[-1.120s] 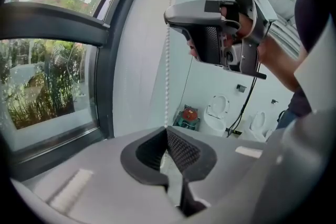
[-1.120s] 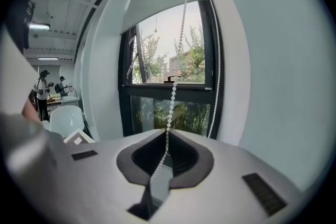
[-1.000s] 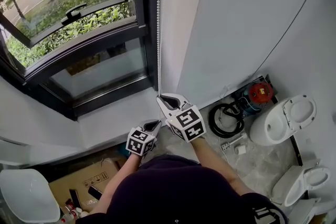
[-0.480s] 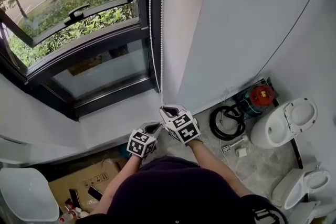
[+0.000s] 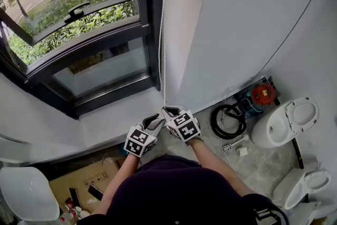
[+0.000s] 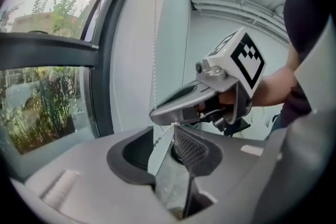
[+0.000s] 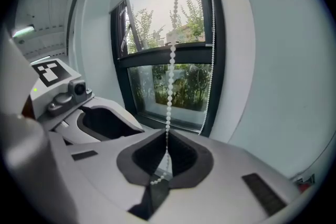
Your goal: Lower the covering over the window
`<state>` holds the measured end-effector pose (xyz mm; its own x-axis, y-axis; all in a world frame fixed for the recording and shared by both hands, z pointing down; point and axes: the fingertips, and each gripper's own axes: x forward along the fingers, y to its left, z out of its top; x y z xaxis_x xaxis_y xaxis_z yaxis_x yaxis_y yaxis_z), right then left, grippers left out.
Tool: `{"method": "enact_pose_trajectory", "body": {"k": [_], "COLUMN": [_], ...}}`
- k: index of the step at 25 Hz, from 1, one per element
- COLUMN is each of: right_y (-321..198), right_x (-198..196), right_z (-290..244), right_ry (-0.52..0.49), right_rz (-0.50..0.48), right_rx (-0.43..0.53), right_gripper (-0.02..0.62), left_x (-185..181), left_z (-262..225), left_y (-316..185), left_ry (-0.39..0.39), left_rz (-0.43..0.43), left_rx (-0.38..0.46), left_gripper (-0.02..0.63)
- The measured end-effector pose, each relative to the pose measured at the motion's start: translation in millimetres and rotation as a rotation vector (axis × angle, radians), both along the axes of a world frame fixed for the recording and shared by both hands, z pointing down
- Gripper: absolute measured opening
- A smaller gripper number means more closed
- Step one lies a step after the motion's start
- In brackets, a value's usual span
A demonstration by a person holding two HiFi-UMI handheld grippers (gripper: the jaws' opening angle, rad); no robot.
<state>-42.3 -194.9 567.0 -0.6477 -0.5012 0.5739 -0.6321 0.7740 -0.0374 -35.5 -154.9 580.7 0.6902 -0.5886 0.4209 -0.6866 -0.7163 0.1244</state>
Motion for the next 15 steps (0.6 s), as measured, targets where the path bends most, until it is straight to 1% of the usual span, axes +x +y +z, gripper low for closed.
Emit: {"method": "enact_pose_trajectory", "body": {"k": [1,4,5,10,15], "right_y": [-1,-1,-1,-1,0], "right_x": [2,5,5,2,2], "right_z": [0,-1,-1,-3,-1], "right_ry": [0.002,0.000,-0.001,-0.002,0.002], "right_rz": [0.002,0.006,0.006,-0.003,-0.007], "right_rx": [0.000,0.001,0.002,0.015,0.003], "right_gripper": [0.018,0.018,0.018,0.018,0.018], "left_x": [-1,-8,-10,-17,-13], "left_z": [-8,-42,-53,-110,-157], "left_y": [0,-5,-7,-15,-19], "left_ry": [0.008,0.107,0.127,0.185,0.200], "left_rz": [-0.001,-0.038,-0.045,-0.064,-0.050], "left_rx": [0.011,0.038,0.054,0.168,0.271], "left_gripper": [0.119,0.124,0.124,0.129,0.129]}}
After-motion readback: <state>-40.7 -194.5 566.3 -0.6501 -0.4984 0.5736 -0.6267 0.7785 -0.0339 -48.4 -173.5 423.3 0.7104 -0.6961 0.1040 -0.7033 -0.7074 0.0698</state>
